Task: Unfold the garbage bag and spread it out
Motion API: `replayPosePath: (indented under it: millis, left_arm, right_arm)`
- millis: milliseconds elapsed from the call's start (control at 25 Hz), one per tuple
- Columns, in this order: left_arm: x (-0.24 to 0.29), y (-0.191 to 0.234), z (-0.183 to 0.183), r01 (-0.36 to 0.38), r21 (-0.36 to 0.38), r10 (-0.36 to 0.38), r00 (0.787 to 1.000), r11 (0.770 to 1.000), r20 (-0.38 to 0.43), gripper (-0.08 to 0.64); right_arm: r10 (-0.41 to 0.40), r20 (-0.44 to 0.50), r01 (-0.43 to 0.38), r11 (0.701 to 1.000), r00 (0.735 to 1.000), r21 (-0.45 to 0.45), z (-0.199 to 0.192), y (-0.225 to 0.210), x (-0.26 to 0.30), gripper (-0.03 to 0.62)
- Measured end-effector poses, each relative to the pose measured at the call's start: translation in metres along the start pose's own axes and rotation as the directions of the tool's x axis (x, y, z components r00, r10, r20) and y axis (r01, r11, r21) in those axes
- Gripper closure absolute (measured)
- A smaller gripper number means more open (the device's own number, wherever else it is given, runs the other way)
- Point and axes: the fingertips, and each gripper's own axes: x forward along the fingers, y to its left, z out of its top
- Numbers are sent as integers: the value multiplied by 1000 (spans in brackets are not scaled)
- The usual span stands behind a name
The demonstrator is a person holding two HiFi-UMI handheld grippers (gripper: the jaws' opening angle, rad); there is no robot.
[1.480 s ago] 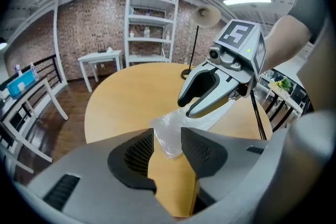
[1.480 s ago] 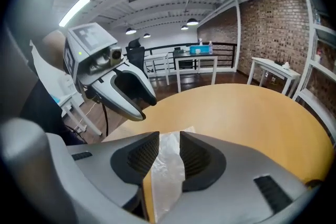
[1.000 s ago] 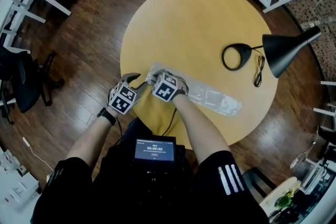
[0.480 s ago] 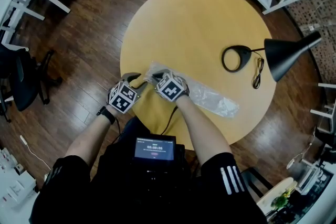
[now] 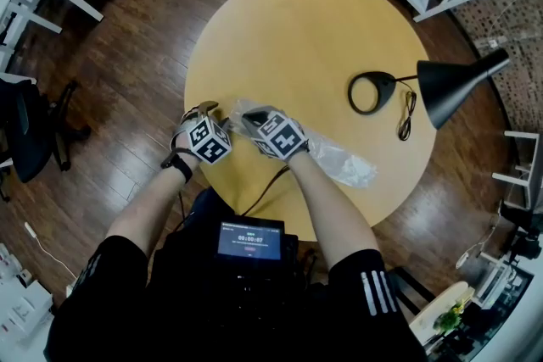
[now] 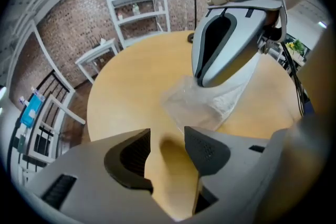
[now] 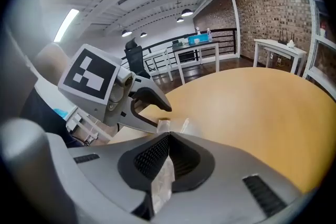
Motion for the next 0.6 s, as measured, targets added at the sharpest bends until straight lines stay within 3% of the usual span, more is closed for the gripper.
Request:
replayPosePath:
  millis: [120,280,600]
  left_arm:
    - [4,-3,20,-6,26,5,999,1000,35,350]
    - [16,-13,14,14,47,-14,1000,999,-6,347]
    - [5,-28,1,33,108,-30,999,994,-21,347]
  right_arm:
    - [8,-3,-8,1000,1000,-5,-2,-1,-4,583]
    - [4,-1,-4,1000,1000,-6,-1,-7,-9,583]
    - [-87,12,87,996,996,-19,15,-58,-32,583]
